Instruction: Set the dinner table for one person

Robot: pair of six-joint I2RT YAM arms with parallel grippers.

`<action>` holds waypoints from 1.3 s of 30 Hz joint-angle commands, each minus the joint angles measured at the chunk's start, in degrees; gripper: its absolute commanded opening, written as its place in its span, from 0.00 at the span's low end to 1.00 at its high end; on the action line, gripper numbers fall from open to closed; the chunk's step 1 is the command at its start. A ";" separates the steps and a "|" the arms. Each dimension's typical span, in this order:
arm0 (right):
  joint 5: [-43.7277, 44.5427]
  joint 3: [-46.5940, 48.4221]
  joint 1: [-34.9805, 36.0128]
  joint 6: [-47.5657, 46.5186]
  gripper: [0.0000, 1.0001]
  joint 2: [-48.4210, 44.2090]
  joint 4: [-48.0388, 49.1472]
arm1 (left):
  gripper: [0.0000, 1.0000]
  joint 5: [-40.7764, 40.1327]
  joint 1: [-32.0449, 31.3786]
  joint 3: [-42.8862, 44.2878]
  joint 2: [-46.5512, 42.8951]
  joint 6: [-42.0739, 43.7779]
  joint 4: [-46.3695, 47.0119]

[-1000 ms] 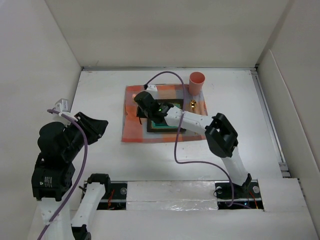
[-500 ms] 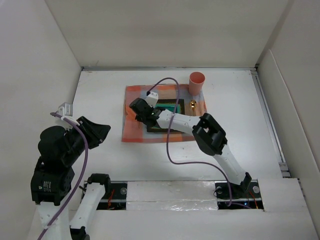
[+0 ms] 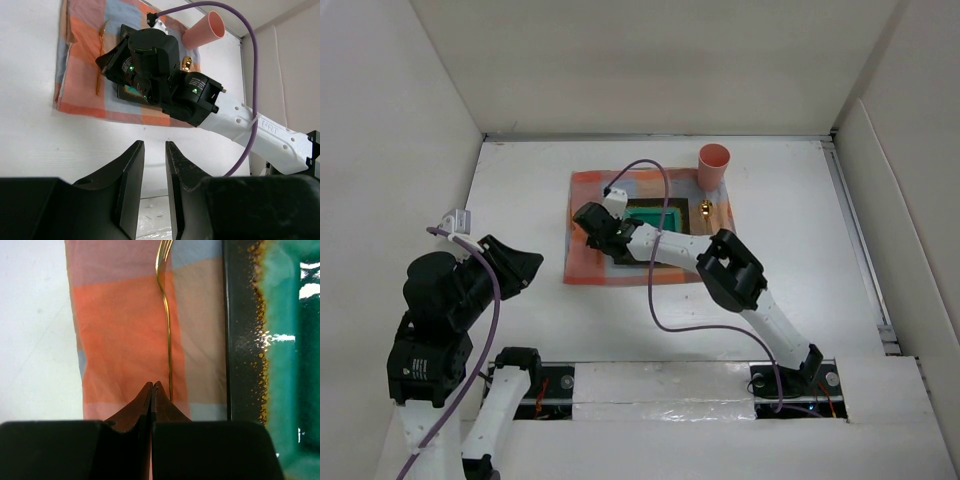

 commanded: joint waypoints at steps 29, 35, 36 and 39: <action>-9.27 -33.19 -6.85 -23.73 1.00 -74.96 -12.84 | 0.37 -6.85 -0.38 2.53 12.85 -6.37 22.65; 1.29 -41.89 -22.74 -20.39 1.00 -90.98 -14.00 | 0.39 -26.14 -0.38 8.17 26.03 6.77 25.21; 1.29 -41.99 -25.31 -20.38 1.00 -91.79 -14.00 | 0.39 -29.16 -0.38 7.91 28.15 9.00 25.38; -2.05 -41.47 -32.43 -22.05 1.00 -91.19 -13.21 | 0.39 -35.08 -0.38 7.21 32.04 13.32 26.35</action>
